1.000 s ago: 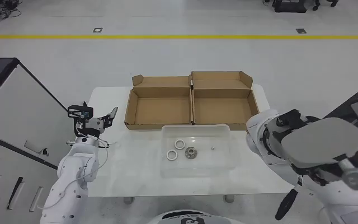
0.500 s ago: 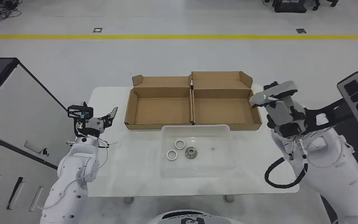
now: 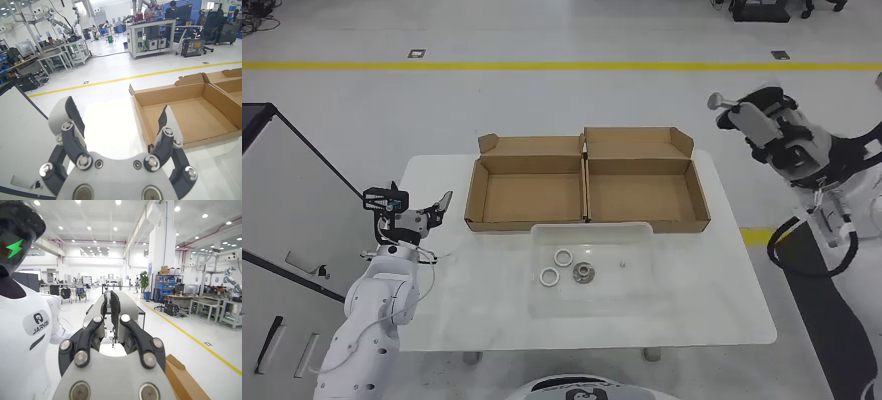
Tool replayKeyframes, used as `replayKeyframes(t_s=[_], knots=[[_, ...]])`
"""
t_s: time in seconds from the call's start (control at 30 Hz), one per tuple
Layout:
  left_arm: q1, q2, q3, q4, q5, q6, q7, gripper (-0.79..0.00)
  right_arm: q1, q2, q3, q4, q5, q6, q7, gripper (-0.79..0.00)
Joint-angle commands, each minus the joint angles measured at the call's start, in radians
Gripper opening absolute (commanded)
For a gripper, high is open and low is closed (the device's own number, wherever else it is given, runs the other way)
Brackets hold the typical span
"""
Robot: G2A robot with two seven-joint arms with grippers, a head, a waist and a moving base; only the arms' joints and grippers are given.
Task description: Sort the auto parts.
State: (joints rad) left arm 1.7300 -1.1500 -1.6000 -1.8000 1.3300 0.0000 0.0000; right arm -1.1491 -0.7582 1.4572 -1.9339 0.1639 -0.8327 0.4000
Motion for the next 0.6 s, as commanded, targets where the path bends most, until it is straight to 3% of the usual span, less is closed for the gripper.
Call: replayKeyframes(t_s=[0.0,0.13,0.43,0.57], knots=[[0.0,0.0,0.0,0.0,0.0,0.0,0.0,0.0,0.064,-0.001,-0.024,0.044,0.011,0.017,0.06,-0.785],[0.0,0.0,0.0,0.0,0.0,0.0,0.0,0.0,0.204,-0.01,-0.1,0.148,0.002,0.05,0.172,-0.785],[0.0,0.0,0.0,0.0,0.0,0.0,0.0,0.0,0.485,-0.036,-0.296,0.352,-0.21,0.141,0.497,-0.785],[0.0,0.0,0.0,0.0,0.0,0.0,0.0,0.0,0.519,-0.039,-0.355,0.368,-0.274,0.163,0.624,-0.785]])
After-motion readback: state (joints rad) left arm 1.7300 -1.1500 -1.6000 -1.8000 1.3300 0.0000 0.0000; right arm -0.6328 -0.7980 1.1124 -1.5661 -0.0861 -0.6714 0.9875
